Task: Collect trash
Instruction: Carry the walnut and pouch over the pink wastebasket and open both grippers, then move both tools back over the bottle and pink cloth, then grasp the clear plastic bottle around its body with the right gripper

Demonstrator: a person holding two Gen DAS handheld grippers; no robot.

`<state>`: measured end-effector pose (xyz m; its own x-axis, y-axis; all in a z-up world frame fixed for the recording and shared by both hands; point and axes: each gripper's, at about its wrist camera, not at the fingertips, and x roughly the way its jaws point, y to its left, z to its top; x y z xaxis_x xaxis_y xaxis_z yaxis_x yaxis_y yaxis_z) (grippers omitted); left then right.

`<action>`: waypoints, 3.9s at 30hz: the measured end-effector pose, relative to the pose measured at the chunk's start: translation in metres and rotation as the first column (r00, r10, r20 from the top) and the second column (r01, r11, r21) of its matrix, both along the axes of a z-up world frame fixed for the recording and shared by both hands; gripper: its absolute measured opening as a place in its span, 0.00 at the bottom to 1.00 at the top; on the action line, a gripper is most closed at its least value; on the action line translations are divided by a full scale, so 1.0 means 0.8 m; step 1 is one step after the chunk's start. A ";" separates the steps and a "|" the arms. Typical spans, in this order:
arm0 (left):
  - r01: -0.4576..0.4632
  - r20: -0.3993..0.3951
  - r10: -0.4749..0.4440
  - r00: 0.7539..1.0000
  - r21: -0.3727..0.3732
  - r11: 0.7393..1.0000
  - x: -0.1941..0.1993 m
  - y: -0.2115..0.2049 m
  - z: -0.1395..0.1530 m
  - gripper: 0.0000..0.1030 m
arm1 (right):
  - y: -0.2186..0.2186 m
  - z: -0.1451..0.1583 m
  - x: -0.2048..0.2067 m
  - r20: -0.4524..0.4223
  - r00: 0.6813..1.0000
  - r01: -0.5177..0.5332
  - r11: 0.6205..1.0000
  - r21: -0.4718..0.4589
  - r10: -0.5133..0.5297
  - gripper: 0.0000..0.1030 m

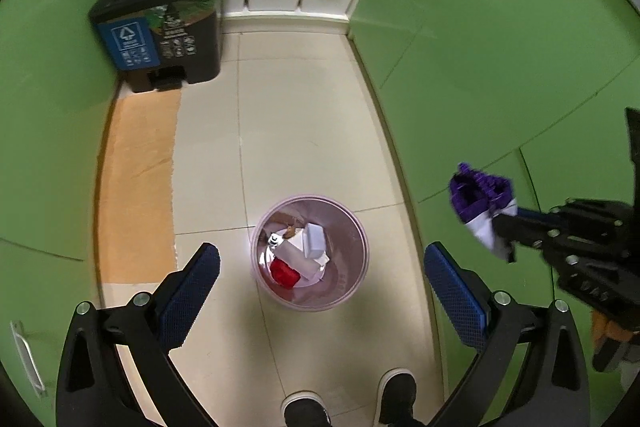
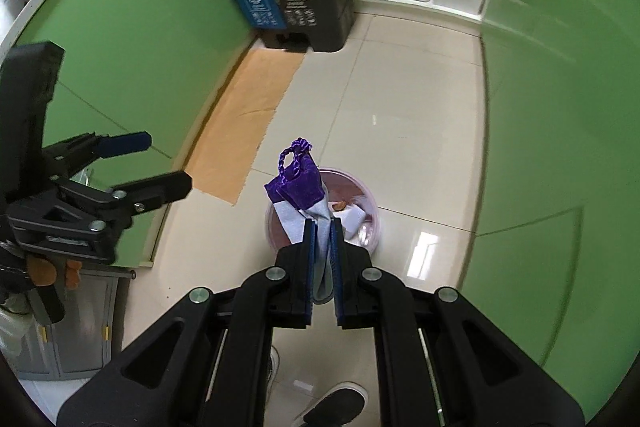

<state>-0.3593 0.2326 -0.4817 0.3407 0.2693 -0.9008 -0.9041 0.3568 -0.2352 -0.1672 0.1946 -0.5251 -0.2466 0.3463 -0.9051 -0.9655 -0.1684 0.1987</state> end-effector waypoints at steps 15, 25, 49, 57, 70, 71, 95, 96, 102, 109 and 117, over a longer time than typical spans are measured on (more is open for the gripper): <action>-0.082 -0.017 0.082 0.996 0.016 0.996 -0.060 -0.009 0.012 0.95 | 0.028 -0.045 -0.045 0.034 0.999 -0.025 0.999 -0.030 0.027 0.97; -0.028 -0.003 0.028 1.000 0.029 0.999 -0.025 -0.033 0.087 0.95 | -0.002 0.047 -0.009 0.037 0.999 0.039 0.999 0.008 -0.040 0.97; 0.349 0.038 -0.360 0.932 0.176 0.921 0.157 -0.205 0.518 0.95 | -0.341 0.526 0.202 -0.032 0.884 0.459 0.855 0.242 -0.466 0.97; 0.542 0.059 -0.564 0.823 0.215 0.813 0.289 -0.261 0.545 0.95 | -0.446 0.536 0.304 -0.045 0.760 0.636 0.728 0.256 -0.648 0.97; 0.670 0.042 -0.696 0.717 0.235 0.704 0.463 -0.313 0.555 0.95 | -0.505 0.515 0.439 -0.002 0.695 0.697 0.673 0.247 -0.719 0.97; 0.677 0.040 -0.702 0.711 0.234 0.698 0.472 -0.313 0.554 0.95 | -0.505 0.512 0.449 0.000 0.688 0.704 0.667 0.245 -0.726 0.97; 0.735 0.049 -0.742 0.668 0.111 0.669 0.609 -0.265 0.492 0.95 | -0.420 0.429 0.599 0.172 0.759 0.614 0.778 0.135 -0.628 0.97; 0.733 0.050 -0.740 0.671 0.106 0.672 0.610 -0.263 0.489 0.95 | -0.414 0.425 0.601 0.185 0.773 0.592 0.795 0.132 -0.607 0.97; 0.726 0.053 -0.731 0.681 0.080 0.683 0.617 -0.255 0.476 0.95 | -0.388 0.403 0.604 0.241 0.859 0.445 0.892 0.085 -0.451 0.96; 0.721 0.059 -0.724 0.687 0.069 0.689 0.619 -0.251 0.472 0.95 | -0.382 0.402 0.608 0.223 0.888 0.399 0.915 0.058 -0.402 0.70; 0.733 0.062 -0.736 0.674 0.074 0.677 0.623 -0.254 0.475 0.95 | -0.407 0.423 0.604 0.119 0.874 0.464 0.882 0.083 -0.471 0.63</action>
<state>0.1392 0.0292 -0.1021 0.5137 -0.0647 -0.8555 -0.3251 0.9081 -0.2639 0.3157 -0.1306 -0.1866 0.0755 0.4373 -0.8961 -0.9507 0.3026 0.0676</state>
